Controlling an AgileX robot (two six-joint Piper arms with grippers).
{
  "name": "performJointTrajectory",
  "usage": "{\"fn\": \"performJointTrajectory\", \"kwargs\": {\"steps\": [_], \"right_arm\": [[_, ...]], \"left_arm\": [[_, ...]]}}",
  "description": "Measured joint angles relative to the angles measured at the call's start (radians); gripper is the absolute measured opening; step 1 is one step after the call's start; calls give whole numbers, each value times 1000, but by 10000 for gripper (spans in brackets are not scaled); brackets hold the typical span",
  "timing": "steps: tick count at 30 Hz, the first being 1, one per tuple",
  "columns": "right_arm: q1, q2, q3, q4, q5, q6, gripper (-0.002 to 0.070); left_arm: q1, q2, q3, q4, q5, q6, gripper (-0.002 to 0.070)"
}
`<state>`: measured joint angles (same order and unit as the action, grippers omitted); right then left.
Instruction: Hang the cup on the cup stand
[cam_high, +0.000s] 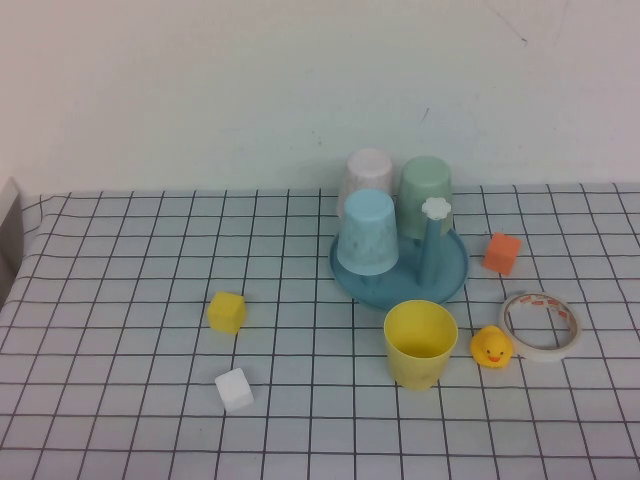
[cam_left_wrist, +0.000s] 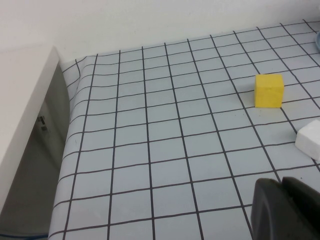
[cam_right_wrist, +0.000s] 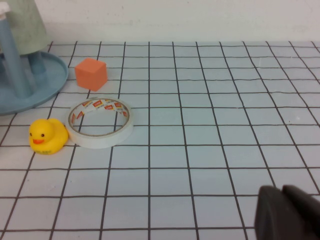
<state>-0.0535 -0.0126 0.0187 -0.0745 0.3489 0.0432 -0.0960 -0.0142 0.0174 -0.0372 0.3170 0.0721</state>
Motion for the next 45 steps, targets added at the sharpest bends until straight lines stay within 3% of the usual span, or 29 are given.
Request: {"fn": "performJointTrajectory", "kwargs": {"steps": [45], "right_arm": [[0, 0, 0, 0, 0, 0, -1]], "left_arm": [[0, 0, 0, 0, -24, 0, -1]]}}
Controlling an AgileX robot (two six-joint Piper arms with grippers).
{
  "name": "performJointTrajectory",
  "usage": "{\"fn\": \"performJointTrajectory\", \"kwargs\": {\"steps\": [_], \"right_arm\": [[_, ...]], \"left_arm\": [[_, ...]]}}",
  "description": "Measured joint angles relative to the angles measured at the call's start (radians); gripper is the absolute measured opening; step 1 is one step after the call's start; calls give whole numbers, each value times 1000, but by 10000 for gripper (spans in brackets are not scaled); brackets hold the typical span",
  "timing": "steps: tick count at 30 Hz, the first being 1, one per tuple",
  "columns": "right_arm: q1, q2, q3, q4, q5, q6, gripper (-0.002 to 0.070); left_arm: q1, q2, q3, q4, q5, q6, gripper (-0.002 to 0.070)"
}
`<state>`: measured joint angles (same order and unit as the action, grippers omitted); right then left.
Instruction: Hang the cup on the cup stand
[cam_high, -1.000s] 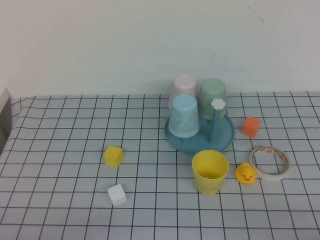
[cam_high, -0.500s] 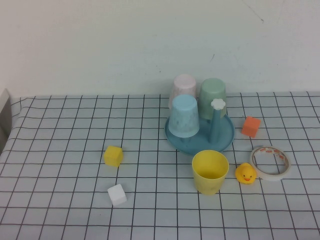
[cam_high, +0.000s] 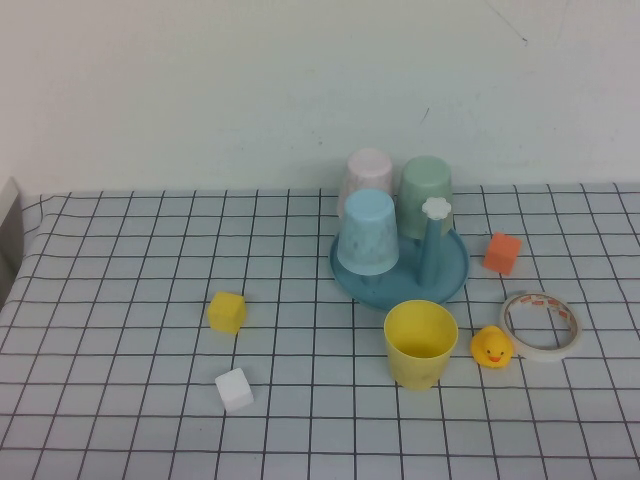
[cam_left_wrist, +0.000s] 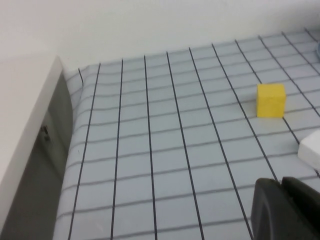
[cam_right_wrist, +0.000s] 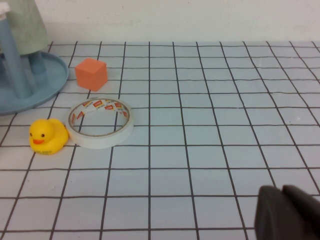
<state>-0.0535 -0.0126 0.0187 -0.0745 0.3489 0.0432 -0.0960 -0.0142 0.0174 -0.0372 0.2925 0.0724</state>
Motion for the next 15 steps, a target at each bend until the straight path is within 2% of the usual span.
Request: {"fn": "performJointTrajectory", "kwargs": {"steps": [3, 6, 15], "right_arm": [[0, 0, 0, 0, -9, 0, -1], [0, 0, 6, 0, -63, 0, -1], [0, 0, 8, 0, -478, 0, -1]], "left_arm": [[0, 0, 2, 0, -71, 0, -1], [0, 0, 2, 0, -216, 0, -1], [0, 0, 2, 2, -705, 0, -3]]}}
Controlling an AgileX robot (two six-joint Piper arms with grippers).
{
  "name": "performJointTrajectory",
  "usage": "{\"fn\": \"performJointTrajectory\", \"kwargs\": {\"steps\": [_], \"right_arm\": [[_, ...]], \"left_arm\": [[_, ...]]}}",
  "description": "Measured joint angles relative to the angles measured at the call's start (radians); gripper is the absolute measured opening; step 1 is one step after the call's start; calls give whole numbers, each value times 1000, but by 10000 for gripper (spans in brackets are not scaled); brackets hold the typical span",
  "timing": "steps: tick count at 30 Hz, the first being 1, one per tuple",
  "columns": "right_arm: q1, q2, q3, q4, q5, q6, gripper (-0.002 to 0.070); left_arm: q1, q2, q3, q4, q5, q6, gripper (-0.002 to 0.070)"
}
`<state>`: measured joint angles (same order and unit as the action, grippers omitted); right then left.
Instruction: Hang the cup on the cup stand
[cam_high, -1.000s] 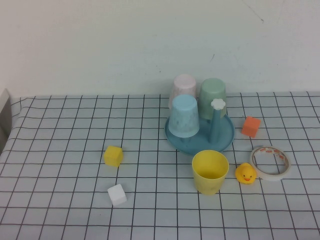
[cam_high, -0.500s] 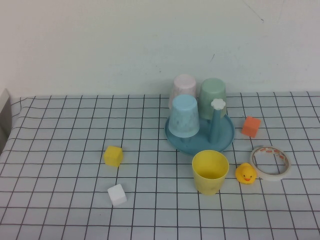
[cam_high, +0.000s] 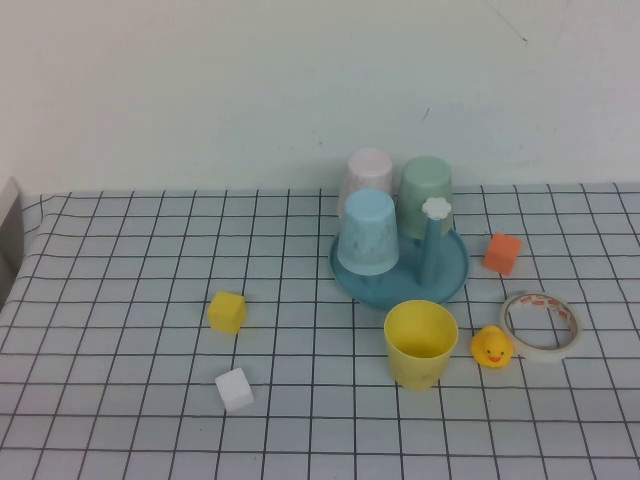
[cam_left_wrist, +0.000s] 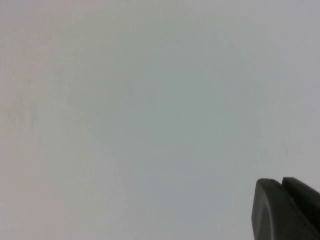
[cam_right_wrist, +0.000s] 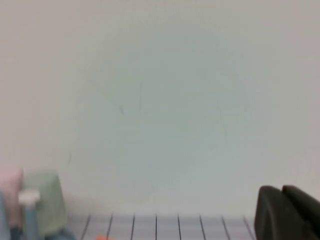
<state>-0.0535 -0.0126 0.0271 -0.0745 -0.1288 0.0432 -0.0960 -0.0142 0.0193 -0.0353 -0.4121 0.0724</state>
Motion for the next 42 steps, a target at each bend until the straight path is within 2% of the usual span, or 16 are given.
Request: {"fn": "performJointTrajectory", "kwargs": {"steps": [5, 14, 16, 19, 24, 28, 32, 34, 38, 42], "right_arm": [[0, 0, 0, -2, -116, 0, -1], [0, 0, 0, -4, -149, 0, -1], [0, 0, 0, -4, -171, 0, -1], [0, 0, 0, -4, -189, 0, -1], [0, 0, -127, -4, 18, 0, -1], [0, 34, -268, -5, 236, -6, -1], [0, 203, -379, -8, 483, -96, -1], [0, 287, -387, 3, 547, -152, -1], [7, 449, -389, 87, 612, -285, -1], [30, 582, -389, 216, 594, -420, -1]], "left_arm": [[0, 0, 0, 0, -75, 2, -3], [0, 0, 0, 4, -94, 0, -3], [0, 0, -2, 8, -73, 0, -3], [0, 0, -66, 12, 57, 6, -3], [0, 20, -278, 14, 345, 43, -3], [0, 117, -411, 16, 490, 53, -3], [0, 276, -443, 16, 537, 60, -3], [0, 329, -439, 16, 551, 65, -3], [0, 433, -422, 16, 565, 65, -3], [0, 522, -411, 16, 569, 68, -3]]}}
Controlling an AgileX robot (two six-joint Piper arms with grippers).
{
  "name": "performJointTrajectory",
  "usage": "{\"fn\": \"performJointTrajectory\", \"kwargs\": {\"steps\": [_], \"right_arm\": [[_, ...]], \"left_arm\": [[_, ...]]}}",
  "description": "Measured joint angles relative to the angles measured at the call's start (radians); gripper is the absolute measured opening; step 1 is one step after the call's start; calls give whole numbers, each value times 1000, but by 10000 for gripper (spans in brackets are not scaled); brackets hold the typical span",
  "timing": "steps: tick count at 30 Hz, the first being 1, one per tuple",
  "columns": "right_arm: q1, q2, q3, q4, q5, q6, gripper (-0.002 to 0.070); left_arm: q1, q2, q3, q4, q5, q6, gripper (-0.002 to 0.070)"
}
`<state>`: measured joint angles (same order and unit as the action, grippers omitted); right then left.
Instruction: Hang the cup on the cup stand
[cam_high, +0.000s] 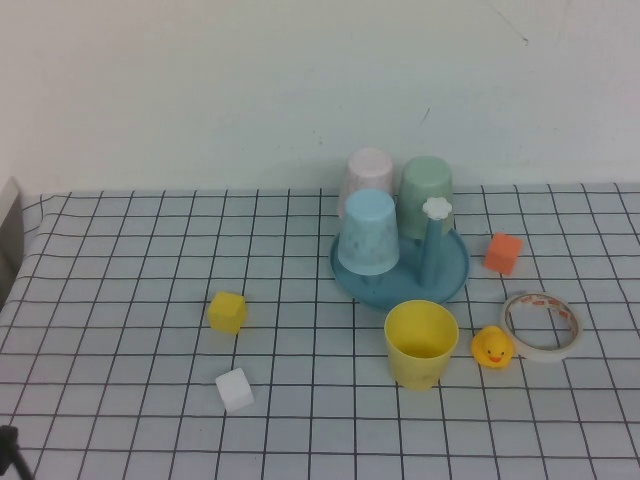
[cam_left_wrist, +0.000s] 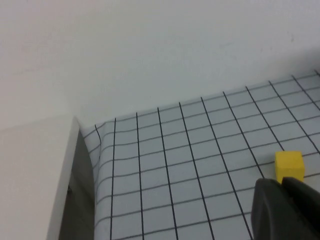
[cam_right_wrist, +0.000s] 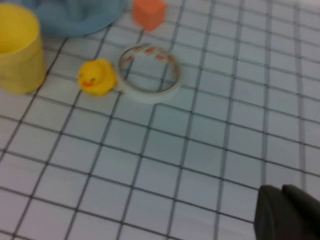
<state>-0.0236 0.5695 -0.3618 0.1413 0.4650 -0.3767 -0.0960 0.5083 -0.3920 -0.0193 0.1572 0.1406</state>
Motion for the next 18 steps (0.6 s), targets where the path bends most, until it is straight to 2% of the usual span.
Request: {"fn": "performJointTrajectory", "kwargs": {"steps": [6, 11, 18], "right_arm": [[30, 198, -26, 251, -28, -249, -1], [81, 383, -126, 411, -35, -440, -1], [227, 739, -375, 449, -50, -493, 10]], "left_arm": [[0, 105, 0, -29, -6, -5, -3], [0, 161, 0, -78, -46, -46, -3], [0, 165, 0, -91, -51, -57, -3]]}}
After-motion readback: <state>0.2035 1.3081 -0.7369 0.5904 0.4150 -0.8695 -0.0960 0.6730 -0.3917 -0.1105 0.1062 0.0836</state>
